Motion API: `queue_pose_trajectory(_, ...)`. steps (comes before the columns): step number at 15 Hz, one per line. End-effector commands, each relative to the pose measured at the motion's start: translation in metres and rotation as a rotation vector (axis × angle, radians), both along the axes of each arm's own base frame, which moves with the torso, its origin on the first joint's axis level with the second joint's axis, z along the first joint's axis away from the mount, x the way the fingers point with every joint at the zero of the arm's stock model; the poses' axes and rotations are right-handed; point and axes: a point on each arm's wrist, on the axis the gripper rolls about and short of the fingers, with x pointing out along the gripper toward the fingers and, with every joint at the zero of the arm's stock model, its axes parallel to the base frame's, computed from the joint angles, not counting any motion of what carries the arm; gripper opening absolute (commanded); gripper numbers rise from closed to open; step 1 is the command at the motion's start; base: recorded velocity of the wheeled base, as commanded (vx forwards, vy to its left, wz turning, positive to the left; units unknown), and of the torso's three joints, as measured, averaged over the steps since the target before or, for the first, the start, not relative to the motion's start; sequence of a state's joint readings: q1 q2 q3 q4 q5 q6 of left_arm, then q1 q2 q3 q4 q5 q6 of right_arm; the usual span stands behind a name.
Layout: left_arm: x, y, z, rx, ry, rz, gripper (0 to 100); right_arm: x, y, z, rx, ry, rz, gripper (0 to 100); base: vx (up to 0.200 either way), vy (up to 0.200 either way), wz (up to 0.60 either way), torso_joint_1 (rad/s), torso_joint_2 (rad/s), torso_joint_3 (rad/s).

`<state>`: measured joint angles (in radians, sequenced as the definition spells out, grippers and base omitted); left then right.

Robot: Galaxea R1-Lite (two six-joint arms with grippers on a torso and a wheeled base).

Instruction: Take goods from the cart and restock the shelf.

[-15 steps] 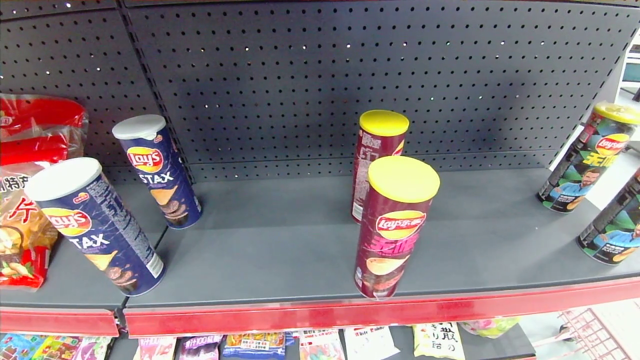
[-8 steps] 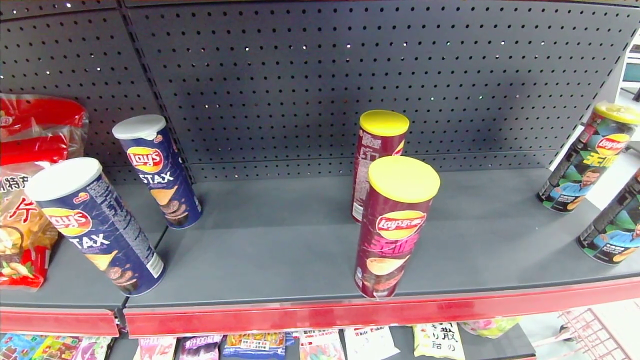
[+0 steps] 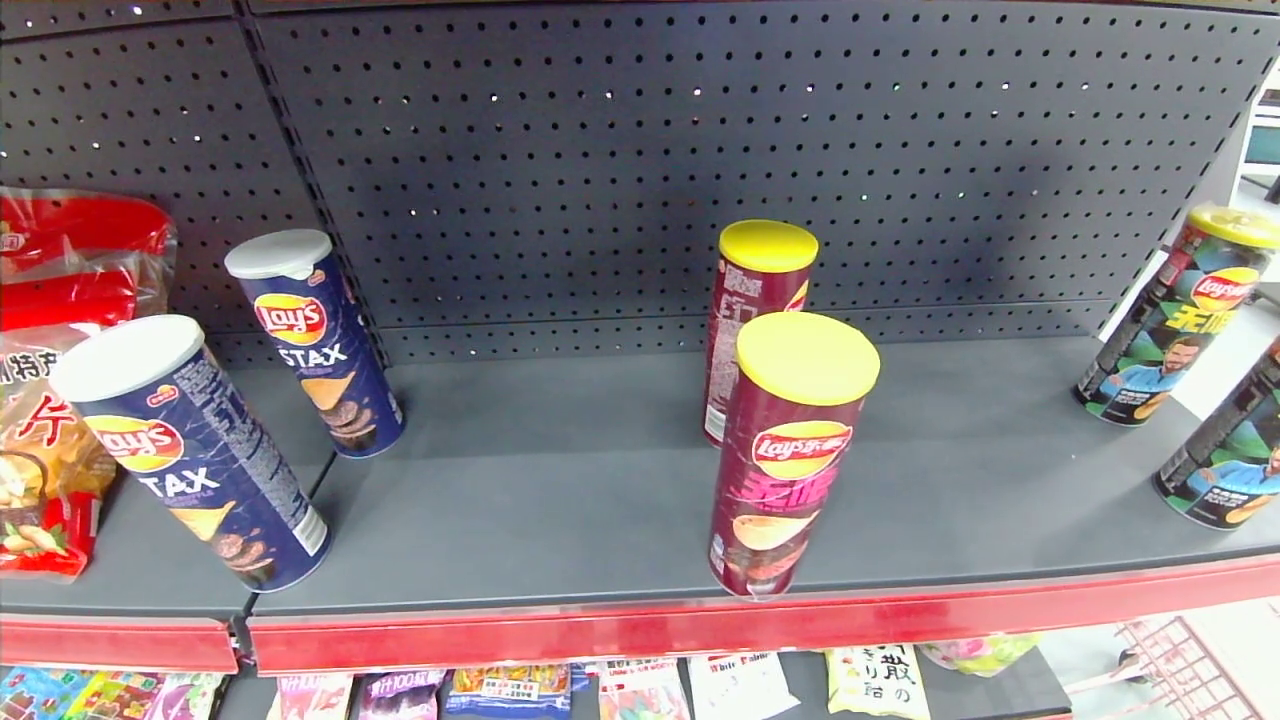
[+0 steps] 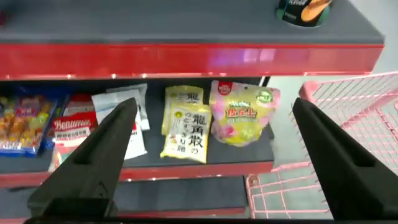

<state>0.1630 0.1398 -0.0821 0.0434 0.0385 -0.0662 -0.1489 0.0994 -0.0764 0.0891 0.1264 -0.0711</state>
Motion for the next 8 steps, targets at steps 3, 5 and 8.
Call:
queue_pose_trajectory(3,0.0,-0.003,-0.015,0.007,-0.044,-0.157,100,0.008,-0.002,0.003,-0.002,-0.01,0.121,100,0.0,0.0,0.0,0.0,0.0,0.0)
queue_pose_trajectory(5,0.0,-0.003,-0.015,0.015,-0.045,-0.164,100,0.002,-0.002,-0.006,0.0,-0.05,0.223,100,0.0,0.0,0.0,0.0,0.0,0.0)
queue_pose_trajectory(8,0.0,-0.002,-0.015,0.011,-0.044,-0.185,100,-0.003,-0.004,-0.013,0.014,-0.125,0.11,100,0.0,0.0,0.0,0.0,0.0,0.0)
